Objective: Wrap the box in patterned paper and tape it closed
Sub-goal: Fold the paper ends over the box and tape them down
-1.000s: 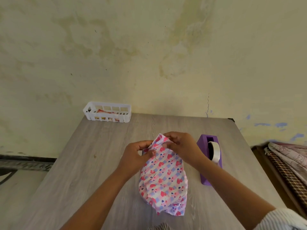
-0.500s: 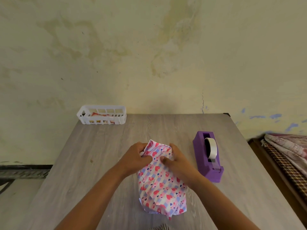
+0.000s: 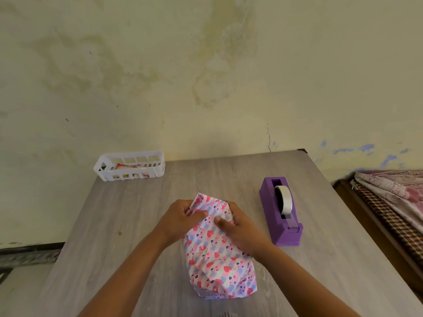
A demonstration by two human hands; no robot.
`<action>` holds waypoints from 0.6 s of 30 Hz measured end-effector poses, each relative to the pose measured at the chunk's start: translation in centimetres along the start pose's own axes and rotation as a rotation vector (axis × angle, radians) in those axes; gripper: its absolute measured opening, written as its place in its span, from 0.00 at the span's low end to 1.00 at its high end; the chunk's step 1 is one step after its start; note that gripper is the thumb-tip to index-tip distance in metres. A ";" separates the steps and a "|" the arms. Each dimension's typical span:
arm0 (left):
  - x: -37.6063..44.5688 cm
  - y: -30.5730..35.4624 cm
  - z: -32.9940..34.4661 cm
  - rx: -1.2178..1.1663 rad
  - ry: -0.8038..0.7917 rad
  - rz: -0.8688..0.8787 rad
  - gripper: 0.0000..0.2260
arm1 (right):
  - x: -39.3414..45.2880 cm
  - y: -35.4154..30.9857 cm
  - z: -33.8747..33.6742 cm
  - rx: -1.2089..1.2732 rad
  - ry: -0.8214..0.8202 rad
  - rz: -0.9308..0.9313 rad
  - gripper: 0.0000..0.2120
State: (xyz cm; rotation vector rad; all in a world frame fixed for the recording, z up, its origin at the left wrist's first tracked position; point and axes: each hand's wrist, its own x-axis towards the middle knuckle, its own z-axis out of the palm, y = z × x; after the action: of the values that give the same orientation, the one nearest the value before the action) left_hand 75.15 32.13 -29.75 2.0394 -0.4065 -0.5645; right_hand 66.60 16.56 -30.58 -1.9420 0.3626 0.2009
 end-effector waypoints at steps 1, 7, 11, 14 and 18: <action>0.3 0.2 0.1 0.108 0.042 0.014 0.09 | 0.0 -0.1 0.0 -0.007 0.003 -0.001 0.23; 0.8 0.8 1.2 0.165 0.125 0.020 0.10 | 0.2 0.1 -0.1 -0.021 0.019 0.002 0.24; 0.4 0.3 0.7 0.139 0.052 0.096 0.10 | 0.0 0.0 -0.3 0.026 0.006 0.007 0.19; 0.1 0.0 0.3 0.121 -0.050 0.177 0.10 | -0.2 -0.2 -0.4 0.049 -0.006 0.011 0.15; -0.1 -0.9 0.1 0.175 -0.103 0.336 0.15 | -0.3 -0.1 -0.1 0.038 0.024 -0.026 0.15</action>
State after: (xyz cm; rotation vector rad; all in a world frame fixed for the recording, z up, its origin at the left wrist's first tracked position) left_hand 75.02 32.54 -30.58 2.0516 -0.8675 -0.4387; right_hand 66.36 16.50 -30.38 -1.9120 0.3538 0.1530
